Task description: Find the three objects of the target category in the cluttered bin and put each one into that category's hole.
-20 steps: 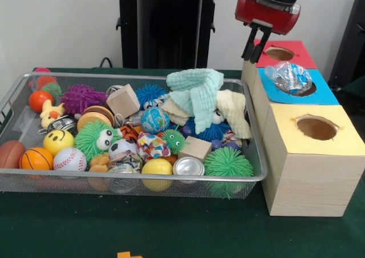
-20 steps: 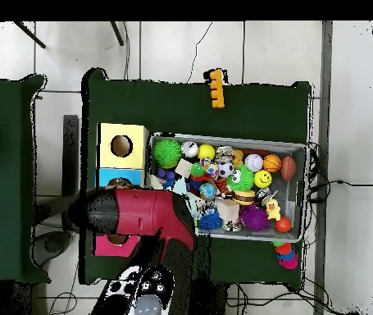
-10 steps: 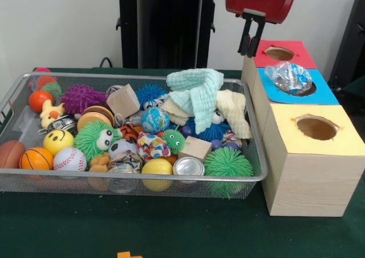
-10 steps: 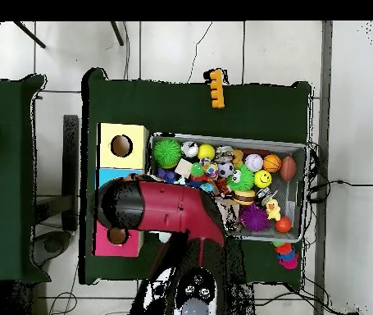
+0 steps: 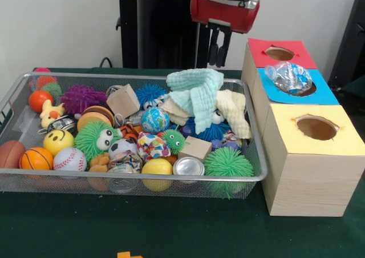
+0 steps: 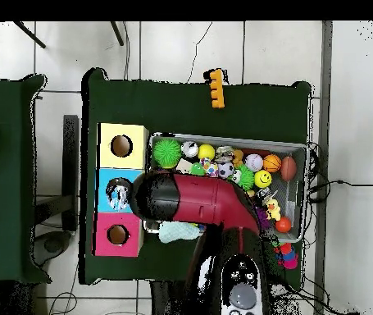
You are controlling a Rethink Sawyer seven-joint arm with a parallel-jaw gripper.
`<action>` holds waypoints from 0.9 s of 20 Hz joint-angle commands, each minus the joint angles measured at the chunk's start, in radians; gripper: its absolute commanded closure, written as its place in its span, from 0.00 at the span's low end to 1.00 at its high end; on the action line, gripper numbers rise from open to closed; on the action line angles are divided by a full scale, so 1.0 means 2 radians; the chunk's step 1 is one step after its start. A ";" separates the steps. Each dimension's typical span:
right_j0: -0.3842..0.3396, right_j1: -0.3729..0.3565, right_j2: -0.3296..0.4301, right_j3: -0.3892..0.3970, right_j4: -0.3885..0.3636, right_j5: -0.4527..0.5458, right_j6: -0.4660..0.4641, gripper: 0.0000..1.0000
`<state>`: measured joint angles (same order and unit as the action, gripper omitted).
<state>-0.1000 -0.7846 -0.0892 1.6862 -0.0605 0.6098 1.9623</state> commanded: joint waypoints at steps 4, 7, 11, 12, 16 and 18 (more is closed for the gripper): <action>-0.031 0.014 0.097 0.052 -0.047 -0.056 -0.051 1.00; -0.036 0.013 0.106 0.053 -0.053 -0.054 -0.049 1.00; -0.037 0.011 0.110 0.055 -0.059 -0.055 -0.039 1.00; -0.037 0.010 0.111 0.056 -0.059 -0.055 -0.037 1.00; -0.036 0.006 0.117 0.063 -0.058 -0.055 -0.027 1.00; -0.037 0.005 0.121 0.066 -0.057 -0.052 -0.023 1.00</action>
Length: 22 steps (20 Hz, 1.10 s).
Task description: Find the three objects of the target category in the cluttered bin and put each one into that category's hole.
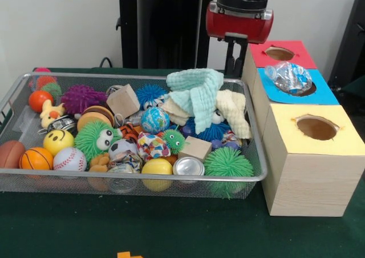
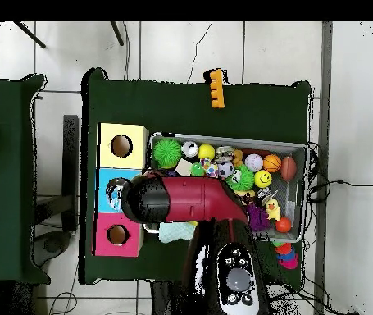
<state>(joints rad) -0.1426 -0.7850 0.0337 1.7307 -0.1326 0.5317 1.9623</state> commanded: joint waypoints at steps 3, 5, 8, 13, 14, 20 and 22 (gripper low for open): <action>-0.019 0.003 0.066 0.046 -0.021 -0.011 -0.021 1.00; -0.021 0.000 0.069 0.047 -0.020 -0.005 -0.021 1.00; -0.024 -0.001 0.073 0.049 -0.020 -0.004 -0.021 1.00; -0.027 -0.003 0.081 0.050 -0.020 0.006 -0.023 1.00; -0.028 -0.003 0.082 0.049 -0.020 0.008 -0.023 1.00; -0.026 -0.003 0.087 0.044 -0.022 0.020 -0.023 1.00; -0.024 -0.001 0.088 0.043 -0.022 0.022 -0.022 1.00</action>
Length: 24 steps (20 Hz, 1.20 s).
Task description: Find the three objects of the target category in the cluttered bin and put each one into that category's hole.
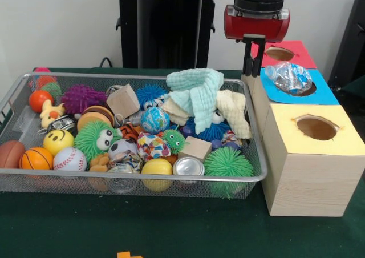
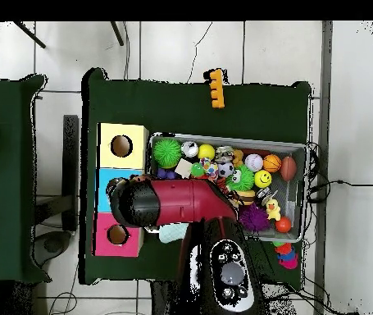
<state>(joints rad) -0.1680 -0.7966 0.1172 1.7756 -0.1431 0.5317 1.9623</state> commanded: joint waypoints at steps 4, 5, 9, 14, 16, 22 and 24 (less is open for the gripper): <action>0.004 0.015 0.046 0.012 -0.015 0.021 -0.008 1.00; 0.009 0.018 0.045 0.008 -0.014 0.022 -0.004 1.00; 0.025 0.004 0.046 0.014 -0.002 0.040 0.009 1.00; 0.035 0.002 0.041 0.007 0.000 0.048 0.011 1.00; 0.036 -0.003 0.040 0.013 0.002 0.051 0.010 1.00; 0.018 0.021 0.040 -0.007 -0.006 0.044 -0.008 1.00; 0.010 0.030 0.043 -0.014 -0.008 0.042 -0.015 1.00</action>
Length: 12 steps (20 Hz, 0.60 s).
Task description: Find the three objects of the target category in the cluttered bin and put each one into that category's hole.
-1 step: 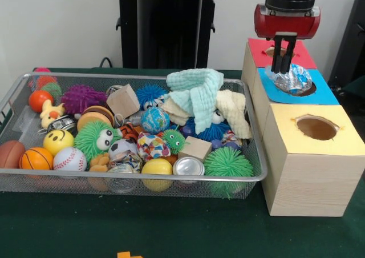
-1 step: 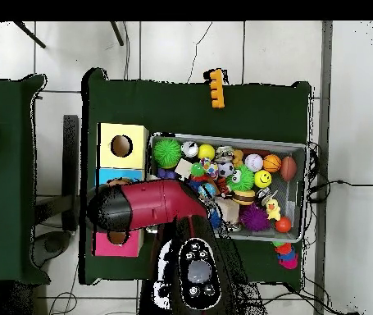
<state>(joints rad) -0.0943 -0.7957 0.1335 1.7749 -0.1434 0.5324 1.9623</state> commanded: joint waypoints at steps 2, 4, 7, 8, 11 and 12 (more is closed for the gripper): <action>-0.032 0.036 0.038 -0.022 -0.008 0.043 -0.019 1.00; -0.036 0.024 0.038 0.002 -0.008 0.035 -0.017 1.00; -0.041 0.030 0.030 0.002 -0.017 0.045 -0.021 1.00; -0.042 0.033 0.030 0.000 -0.022 0.041 -0.025 1.00; -0.044 0.032 0.023 0.010 -0.032 0.031 -0.022 1.00; -0.042 0.030 0.019 0.015 -0.033 0.028 -0.016 1.00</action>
<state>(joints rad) -0.1527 -0.7677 0.1364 1.7728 -0.1464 0.5322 1.9623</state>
